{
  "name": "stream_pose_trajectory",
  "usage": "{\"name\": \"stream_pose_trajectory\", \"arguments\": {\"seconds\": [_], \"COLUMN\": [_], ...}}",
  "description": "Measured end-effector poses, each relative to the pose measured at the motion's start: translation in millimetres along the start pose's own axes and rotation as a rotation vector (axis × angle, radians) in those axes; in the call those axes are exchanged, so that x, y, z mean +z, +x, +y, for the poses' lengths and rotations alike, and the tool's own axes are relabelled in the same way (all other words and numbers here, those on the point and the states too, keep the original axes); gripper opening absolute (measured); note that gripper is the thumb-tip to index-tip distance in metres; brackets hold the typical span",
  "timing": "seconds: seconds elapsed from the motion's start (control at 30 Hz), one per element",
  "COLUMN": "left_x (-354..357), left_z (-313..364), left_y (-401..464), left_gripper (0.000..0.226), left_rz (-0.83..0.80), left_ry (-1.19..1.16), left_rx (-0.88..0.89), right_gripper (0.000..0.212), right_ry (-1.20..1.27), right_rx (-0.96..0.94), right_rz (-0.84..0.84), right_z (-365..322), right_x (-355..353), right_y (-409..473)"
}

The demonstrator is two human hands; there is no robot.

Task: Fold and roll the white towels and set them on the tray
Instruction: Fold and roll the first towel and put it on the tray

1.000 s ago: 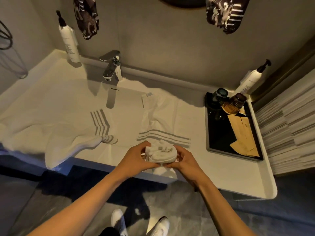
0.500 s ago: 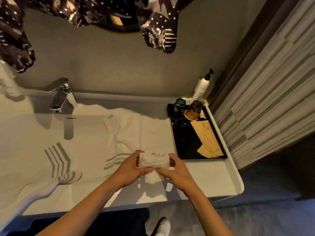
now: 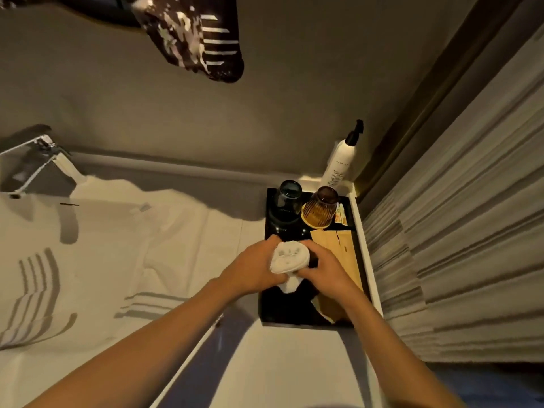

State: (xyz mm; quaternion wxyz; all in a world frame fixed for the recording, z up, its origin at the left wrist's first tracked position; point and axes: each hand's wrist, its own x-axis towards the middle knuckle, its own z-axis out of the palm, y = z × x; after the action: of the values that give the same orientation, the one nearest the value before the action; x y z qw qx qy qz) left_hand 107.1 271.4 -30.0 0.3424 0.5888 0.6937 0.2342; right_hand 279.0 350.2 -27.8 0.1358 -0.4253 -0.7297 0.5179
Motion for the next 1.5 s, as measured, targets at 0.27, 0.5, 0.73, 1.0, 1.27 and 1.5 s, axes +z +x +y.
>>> {"name": "stream_pose_trajectory", "arguments": {"seconds": [0.27,0.5,0.73,1.0,1.27,1.5], "left_x": [24.0,37.5,18.9,20.0,17.6,13.8], "left_z": [-6.3,-3.6,-6.0,-4.2,-8.4,10.2], "left_y": [73.8,89.6,83.9,84.8,67.1,80.6], "left_gripper": [0.052,0.066,0.065,0.071,0.092,0.061], "left_rz": [0.445,0.513,0.316,0.225,0.375,0.449], "left_ry": [0.132,0.189,0.331,-0.038,-0.170,-0.332], "left_rx": [-0.235,-0.426,-0.400,-0.535,-0.368,-0.527], "right_gripper": [0.027,0.036,0.032,0.040,0.027,0.043], "right_ry": [-0.110,-0.055,-0.190,-0.153,0.086,-0.092], "right_rx": [0.145,0.139,0.172,0.208,0.144,0.063], "right_rz": [0.489,0.445,0.422,0.273,0.372,0.209], "right_z": [19.7,17.8,4.4,1.3,15.7,26.8], "right_x": [21.1,41.3,36.7,37.9,13.3,30.8], "right_y": [74.6,80.4,79.8,89.6,73.9,61.2]}}
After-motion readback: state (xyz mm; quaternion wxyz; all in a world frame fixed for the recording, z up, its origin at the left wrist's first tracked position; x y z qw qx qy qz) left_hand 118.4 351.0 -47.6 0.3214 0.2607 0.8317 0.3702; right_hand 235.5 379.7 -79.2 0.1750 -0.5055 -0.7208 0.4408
